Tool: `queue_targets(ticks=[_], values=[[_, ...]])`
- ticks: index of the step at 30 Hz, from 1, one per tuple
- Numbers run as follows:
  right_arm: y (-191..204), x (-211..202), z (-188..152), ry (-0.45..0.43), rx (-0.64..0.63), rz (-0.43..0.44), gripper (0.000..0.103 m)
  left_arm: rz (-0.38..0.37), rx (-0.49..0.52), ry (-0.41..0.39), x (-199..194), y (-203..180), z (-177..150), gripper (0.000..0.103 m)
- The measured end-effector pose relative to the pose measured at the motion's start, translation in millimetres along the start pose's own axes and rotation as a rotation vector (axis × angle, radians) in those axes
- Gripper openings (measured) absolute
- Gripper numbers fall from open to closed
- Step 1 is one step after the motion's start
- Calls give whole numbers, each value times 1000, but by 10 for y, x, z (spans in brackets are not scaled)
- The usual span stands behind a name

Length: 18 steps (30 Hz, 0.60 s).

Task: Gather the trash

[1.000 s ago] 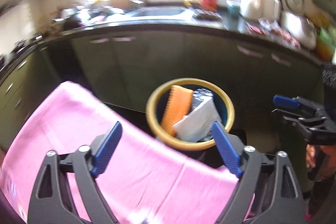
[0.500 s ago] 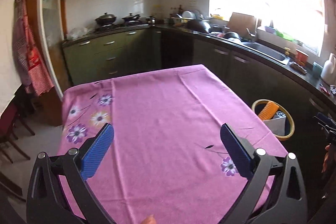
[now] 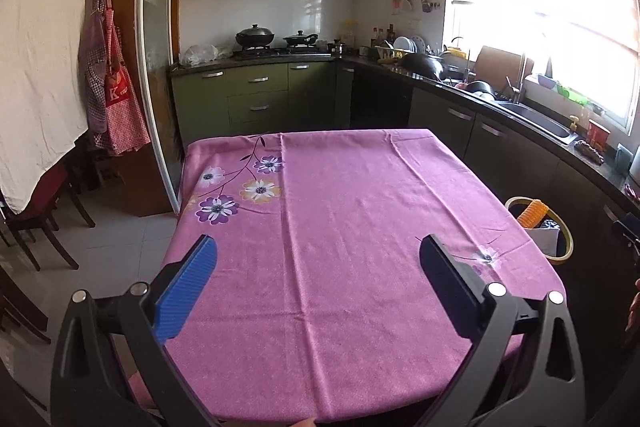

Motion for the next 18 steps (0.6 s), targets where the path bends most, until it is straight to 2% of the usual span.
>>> queue_targets(ticks=[18], values=[[-86, -71, -19, -20, 22, -1, 98, 7, 29, -12, -98, -94, -93, 97]])
Point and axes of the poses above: each gripper's, at about its wrist camera, not at the fingertips, and x roughly the way its jaws point, y to its left, z to its top, the point moved 8 cm from there along x, roughly the way its jaws point, and after that the axes turned 8 degrees about -x, right-handed, at the moved point
